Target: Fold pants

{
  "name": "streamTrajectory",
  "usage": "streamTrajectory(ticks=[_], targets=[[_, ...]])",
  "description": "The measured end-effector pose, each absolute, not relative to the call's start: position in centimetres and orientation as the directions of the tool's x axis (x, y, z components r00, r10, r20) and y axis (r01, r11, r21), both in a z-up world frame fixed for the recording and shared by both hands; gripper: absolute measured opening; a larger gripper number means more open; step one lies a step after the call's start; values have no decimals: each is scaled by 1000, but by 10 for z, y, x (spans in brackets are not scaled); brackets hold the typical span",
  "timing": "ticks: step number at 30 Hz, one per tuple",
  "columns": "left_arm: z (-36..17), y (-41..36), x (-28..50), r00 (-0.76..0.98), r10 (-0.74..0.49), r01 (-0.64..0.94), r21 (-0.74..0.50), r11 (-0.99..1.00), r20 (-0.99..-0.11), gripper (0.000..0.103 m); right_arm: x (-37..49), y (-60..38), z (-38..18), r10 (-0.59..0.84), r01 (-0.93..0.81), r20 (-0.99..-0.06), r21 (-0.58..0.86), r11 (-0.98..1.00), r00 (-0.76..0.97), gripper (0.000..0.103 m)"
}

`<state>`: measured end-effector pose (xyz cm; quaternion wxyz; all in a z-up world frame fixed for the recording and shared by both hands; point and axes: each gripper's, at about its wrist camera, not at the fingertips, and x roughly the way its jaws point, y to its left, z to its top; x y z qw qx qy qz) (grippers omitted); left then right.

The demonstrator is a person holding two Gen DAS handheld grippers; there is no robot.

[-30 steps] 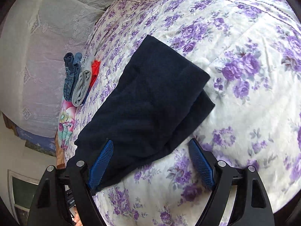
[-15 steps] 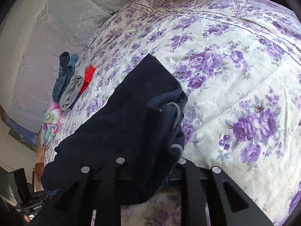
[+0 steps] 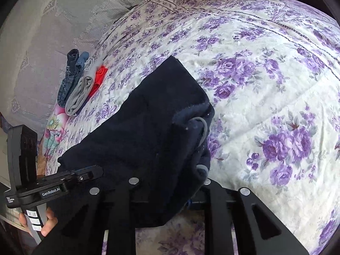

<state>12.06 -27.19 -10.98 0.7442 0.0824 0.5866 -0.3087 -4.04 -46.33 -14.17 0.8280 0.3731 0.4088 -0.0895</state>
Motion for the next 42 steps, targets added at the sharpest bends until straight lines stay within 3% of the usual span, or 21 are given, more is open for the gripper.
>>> streamTrajectory(ticks=[14, 19, 21, 23, 26, 29, 33, 37, 40, 42], targets=[[-115, -268, 117, 168, -369, 570, -216, 793, -914, 11, -30, -453, -131, 86, 492, -786, 463, 737, 612, 22], [-115, -268, 114, 205, -390, 564, -217, 797, -898, 11, -16, -435, -88, 19, 463, -779, 391, 796, 626, 21], [-111, -255, 113, 195, -437, 538, -277, 796, -878, 11, -9, -421, -62, 3, 426, -760, 367, 827, 649, 21], [-98, -227, 111, 187, -504, 497, -361, 789, -843, 11, 0, -403, -39, -24, 392, -747, 320, 863, 664, 21], [-60, -162, 100, 310, -532, 477, -355, 804, -788, 11, 16, -374, -17, -47, 344, -742, 253, 904, 669, 21], [-38, -75, 102, 409, -463, 364, -325, 873, -786, 20, 33, -337, -1, -28, 266, -730, 213, 940, 683, 21], [-37, 46, 100, 510, -318, 162, -274, 948, -799, 21, 56, -267, 9, 16, 119, -713, 139, 983, 701, 21], [-56, 136, 95, 533, -221, -34, -282, 959, -816, 21, 81, -192, -4, 100, -46, -733, 94, 994, 673, 21], [-79, 160, 96, 489, -262, -67, -335, 940, -832, 21, 96, -136, -32, 175, -178, -788, 84, 980, 591, 21], [-85, 159, 94, 493, -260, -55, -328, 943, -830, 21, 100, -103, -59, 149, -226, -827, 28, 974, 541, 21]])
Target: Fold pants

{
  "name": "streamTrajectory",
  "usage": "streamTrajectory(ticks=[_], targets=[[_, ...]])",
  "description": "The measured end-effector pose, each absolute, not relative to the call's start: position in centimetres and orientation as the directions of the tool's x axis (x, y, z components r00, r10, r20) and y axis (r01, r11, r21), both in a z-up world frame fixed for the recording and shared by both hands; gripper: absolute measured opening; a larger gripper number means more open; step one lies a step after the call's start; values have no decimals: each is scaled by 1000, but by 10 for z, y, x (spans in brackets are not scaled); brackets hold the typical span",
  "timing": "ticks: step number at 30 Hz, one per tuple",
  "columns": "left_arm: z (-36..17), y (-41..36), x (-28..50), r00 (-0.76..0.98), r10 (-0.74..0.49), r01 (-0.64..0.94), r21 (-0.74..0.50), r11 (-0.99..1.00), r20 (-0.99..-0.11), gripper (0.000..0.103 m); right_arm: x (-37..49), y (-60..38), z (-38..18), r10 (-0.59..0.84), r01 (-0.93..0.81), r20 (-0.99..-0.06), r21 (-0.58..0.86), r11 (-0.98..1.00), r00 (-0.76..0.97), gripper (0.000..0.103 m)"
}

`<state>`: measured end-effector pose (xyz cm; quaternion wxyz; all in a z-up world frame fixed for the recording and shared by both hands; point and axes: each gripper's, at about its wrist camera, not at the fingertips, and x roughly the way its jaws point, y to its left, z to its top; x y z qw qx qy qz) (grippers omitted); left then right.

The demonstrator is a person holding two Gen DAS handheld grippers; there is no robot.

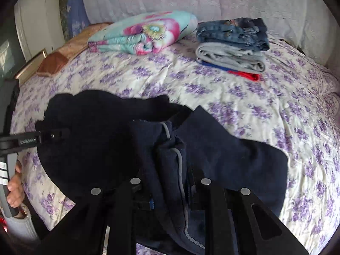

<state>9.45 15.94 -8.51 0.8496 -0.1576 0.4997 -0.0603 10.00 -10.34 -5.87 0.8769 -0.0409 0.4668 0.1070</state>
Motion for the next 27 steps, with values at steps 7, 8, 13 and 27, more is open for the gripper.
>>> streamTrajectory(ticks=[7, 8, 13, 27], targets=[[-93, 144, 93, 511, -214, -18, -259, 966, -832, 30, 86, -76, -92, 124, -283, -867, -21, 959, 483, 22], [-94, 144, 94, 513, -211, -17, -255, 967, -832, 31, 86, -76, -91, 141, -288, -868, -2, 958, 476, 22], [-95, 139, 94, 523, -211, 5, -244, 970, -826, 38, 90, -72, -97, 206, -339, -896, 66, 938, 393, 71], [-96, 145, 94, 518, -260, 35, -284, 958, -815, 38, 81, -98, -86, 318, -294, -892, 224, 929, 322, 27]])
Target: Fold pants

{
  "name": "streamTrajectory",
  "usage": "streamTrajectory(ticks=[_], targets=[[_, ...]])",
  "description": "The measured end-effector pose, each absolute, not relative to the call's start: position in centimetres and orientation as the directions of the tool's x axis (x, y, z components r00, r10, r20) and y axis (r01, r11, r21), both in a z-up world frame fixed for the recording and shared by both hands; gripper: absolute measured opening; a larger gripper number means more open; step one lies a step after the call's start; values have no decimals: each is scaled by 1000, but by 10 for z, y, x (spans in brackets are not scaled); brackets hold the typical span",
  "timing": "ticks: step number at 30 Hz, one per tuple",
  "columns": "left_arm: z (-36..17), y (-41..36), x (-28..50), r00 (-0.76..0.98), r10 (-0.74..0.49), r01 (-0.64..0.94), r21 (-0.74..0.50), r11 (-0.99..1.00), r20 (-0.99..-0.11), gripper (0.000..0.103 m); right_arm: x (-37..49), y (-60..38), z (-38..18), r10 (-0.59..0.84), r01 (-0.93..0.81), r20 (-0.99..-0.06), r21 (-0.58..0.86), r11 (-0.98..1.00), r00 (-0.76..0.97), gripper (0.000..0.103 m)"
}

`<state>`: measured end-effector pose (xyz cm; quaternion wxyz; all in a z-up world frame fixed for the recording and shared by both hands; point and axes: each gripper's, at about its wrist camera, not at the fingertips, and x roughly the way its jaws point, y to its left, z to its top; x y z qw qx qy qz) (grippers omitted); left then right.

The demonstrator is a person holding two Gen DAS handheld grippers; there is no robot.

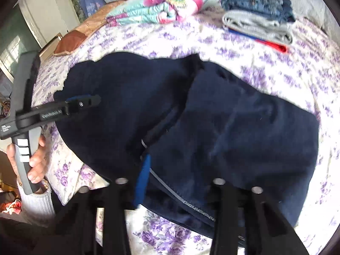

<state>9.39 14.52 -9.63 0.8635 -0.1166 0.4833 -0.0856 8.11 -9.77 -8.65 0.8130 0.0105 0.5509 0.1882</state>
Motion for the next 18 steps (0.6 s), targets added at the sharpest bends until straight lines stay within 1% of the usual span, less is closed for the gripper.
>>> streamTrajectory(ticks=[3, 5, 7, 10, 12, 13, 14, 15, 16, 17, 18], targets=[[-96, 145, 94, 520, -258, 36, -281, 959, -814, 38, 91, -99, -97, 321, -294, -892, 230, 928, 317, 27], [-96, 144, 94, 520, -255, 37, -277, 960, -815, 38, 96, -98, -93, 319, -282, -903, 239, 929, 289, 29], [-96, 144, 94, 520, -253, 37, -275, 961, -816, 38, 104, -96, -81, 333, -292, -898, 249, 923, 289, 29], [-96, 144, 93, 519, -250, 39, -270, 962, -817, 38, 123, -99, -54, 317, -282, -861, 214, 935, 398, 29], [-96, 144, 93, 516, -251, 38, -271, 962, -819, 39, 143, -102, -48, 268, -249, -851, 168, 954, 452, 28], [-96, 145, 94, 514, -253, 38, -273, 961, -820, 39, 155, -104, -52, 233, -220, -856, 144, 965, 462, 26], [-96, 145, 94, 512, -255, 38, -275, 961, -820, 38, 180, -104, -74, 201, -188, -889, 133, 973, 412, 20], [-95, 146, 94, 510, -257, 38, -277, 960, -821, 38, 180, -104, -74, 201, -188, -889, 133, 973, 412, 16], [-96, 146, 94, 508, -259, 39, -279, 960, -821, 38, 192, -105, -93, 195, -172, -912, 140, 975, 360, 15], [-96, 147, 95, 507, -262, 41, -281, 959, -821, 38, 200, -105, -110, 203, -163, -909, 153, 975, 365, 14], [-96, 147, 95, 507, -265, 43, -283, 958, -820, 38, 199, -102, -110, 194, -171, -910, 139, 975, 366, 13]])
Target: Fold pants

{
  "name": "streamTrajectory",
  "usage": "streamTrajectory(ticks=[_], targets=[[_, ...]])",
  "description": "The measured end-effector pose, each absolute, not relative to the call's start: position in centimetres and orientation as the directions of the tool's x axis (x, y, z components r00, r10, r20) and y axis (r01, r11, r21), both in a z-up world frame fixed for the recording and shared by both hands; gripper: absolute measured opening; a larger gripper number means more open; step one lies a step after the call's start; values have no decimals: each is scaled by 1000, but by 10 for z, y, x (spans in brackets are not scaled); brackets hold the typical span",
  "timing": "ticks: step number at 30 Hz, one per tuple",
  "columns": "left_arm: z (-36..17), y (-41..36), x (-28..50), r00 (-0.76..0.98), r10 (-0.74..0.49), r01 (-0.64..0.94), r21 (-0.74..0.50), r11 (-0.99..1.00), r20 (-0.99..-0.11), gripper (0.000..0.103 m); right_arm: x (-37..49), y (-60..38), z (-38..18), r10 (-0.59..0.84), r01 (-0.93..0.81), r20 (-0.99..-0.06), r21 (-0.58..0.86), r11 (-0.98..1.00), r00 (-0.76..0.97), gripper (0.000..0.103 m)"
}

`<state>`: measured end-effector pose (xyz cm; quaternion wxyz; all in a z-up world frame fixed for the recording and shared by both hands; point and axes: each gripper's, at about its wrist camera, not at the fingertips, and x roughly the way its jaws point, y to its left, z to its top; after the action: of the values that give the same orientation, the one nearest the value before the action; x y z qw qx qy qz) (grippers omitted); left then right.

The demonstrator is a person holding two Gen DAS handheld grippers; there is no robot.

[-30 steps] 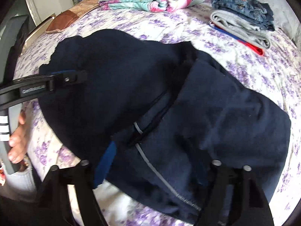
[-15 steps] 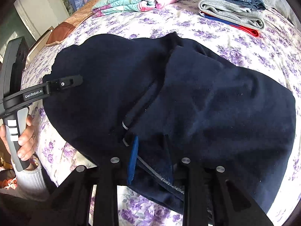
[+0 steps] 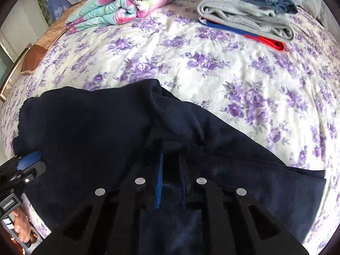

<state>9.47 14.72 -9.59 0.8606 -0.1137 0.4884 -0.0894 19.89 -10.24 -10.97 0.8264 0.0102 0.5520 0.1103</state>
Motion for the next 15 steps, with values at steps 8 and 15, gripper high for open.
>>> streamTrajectory(ticks=[8, 15], targets=[[-78, 163, 84, 539, -351, 43, -391, 919, -766, 45, 175, -94, -83, 177, -206, -879, 92, 974, 443, 20], [-27, 223, 9, 679, -258, -86, -424, 902, -687, 86, 89, -145, -19, 305, -170, -693, 257, 951, 653, 58]])
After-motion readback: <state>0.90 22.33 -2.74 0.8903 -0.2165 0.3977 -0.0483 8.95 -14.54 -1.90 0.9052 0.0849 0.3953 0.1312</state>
